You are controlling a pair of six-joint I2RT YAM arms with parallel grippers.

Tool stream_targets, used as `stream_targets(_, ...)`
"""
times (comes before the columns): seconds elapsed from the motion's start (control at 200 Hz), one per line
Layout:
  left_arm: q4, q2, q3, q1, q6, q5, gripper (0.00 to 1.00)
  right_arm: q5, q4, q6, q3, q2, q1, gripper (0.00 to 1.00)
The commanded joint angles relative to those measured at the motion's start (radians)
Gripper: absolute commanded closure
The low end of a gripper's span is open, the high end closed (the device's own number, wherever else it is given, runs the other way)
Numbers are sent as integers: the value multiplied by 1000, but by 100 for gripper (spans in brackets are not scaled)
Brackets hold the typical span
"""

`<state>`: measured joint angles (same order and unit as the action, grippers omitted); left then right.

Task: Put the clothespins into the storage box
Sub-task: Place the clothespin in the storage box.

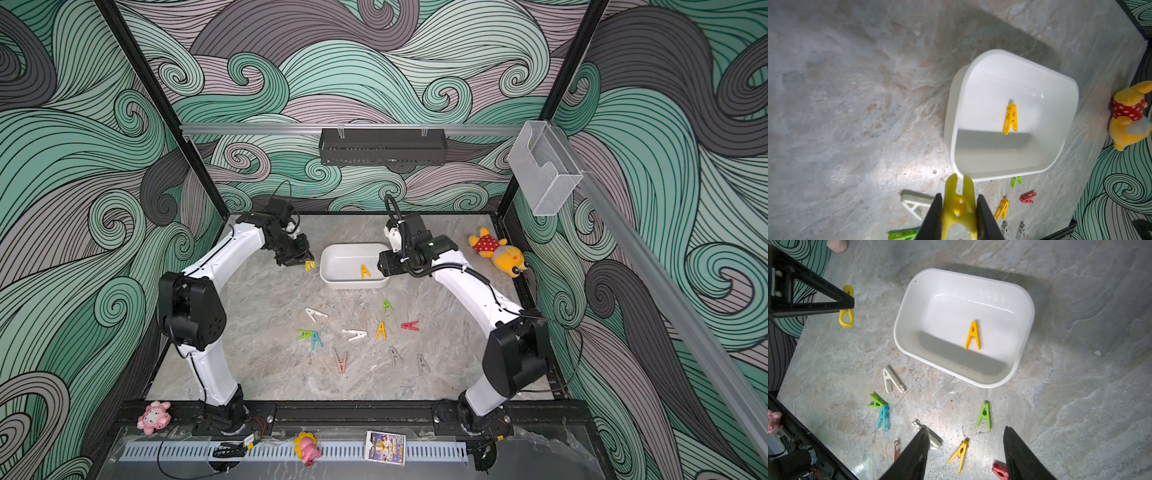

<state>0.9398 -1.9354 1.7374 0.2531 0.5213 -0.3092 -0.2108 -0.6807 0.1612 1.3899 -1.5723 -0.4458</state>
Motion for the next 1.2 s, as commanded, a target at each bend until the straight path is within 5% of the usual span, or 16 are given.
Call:
stream_targets(0.0, 44, -81, 116, 51, 23, -42, 76, -5, -22, 4, -30, 29, 24, 41)
stream_targets(0.395, 90, -325, 387, 145, 15, 8, 76, 19, -48, 36, -173, 206, 85, 41)
stream_targets(1.021, 105, -471, 439, 175, -50, 135, 76, -8, -49, 120, -398, 371, 96, 40)
stream_targets(1.196, 114, -485, 447, 175, -59, 145, 68, -23, -41, 127, -414, 368, 96, 40)
